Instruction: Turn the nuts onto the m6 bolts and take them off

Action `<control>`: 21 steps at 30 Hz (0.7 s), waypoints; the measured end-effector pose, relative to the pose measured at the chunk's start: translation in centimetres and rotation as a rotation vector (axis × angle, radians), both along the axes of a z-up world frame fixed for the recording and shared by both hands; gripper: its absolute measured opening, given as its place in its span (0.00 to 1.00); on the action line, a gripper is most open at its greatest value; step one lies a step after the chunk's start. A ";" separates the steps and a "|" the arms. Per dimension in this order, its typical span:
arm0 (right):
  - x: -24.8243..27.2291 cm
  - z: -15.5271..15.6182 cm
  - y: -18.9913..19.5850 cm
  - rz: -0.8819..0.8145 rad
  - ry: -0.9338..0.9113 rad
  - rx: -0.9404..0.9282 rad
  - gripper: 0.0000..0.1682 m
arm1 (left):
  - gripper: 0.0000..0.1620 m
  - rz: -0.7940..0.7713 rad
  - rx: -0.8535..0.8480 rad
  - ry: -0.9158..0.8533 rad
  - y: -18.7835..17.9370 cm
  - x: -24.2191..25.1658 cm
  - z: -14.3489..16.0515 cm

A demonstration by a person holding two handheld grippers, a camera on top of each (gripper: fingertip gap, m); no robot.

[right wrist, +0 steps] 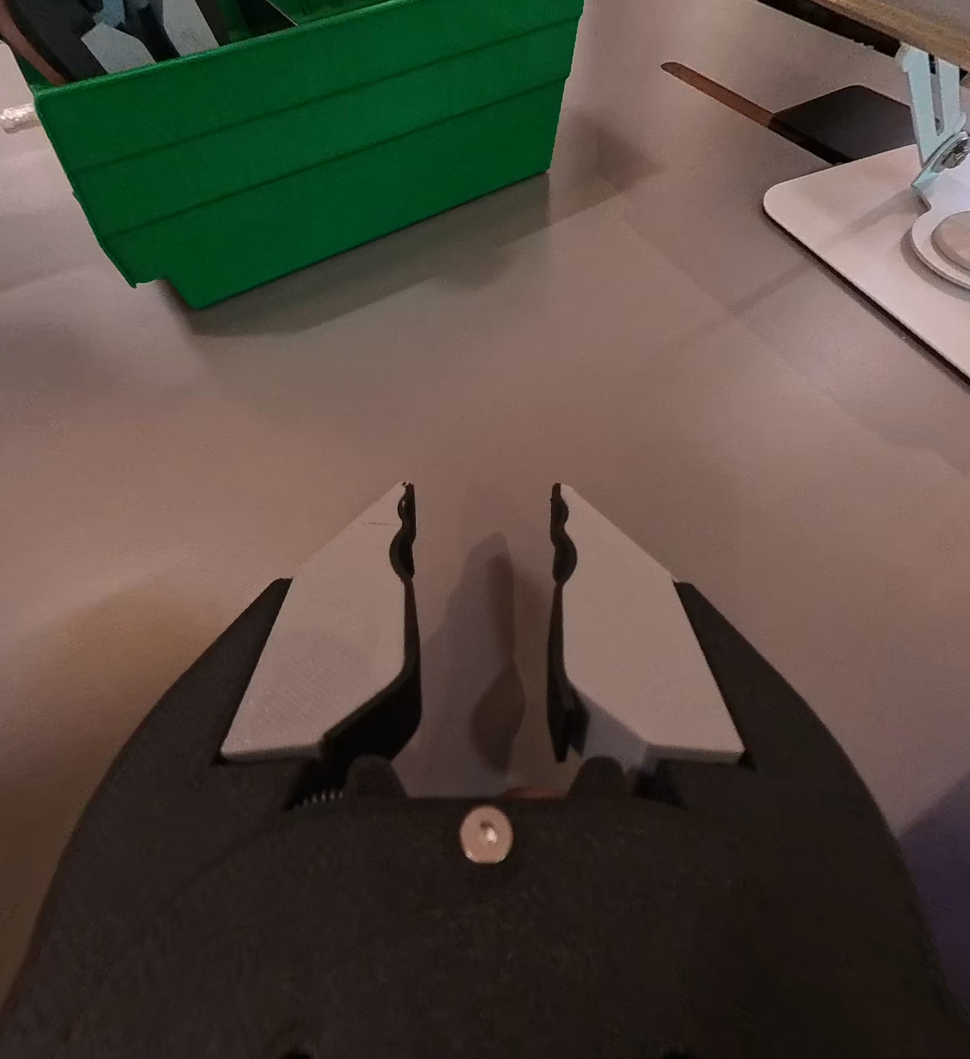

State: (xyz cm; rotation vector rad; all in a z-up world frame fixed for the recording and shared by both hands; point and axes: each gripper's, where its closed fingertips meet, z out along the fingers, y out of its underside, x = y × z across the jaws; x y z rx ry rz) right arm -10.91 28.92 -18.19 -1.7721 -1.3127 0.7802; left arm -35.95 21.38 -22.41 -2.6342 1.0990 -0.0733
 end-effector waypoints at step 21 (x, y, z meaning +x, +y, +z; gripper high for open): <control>0.0 0.2 -0.2 0.006 0.005 0.001 0.26 | 0.05 0.006 -0.041 0.009 -0.2 -0.5 0.0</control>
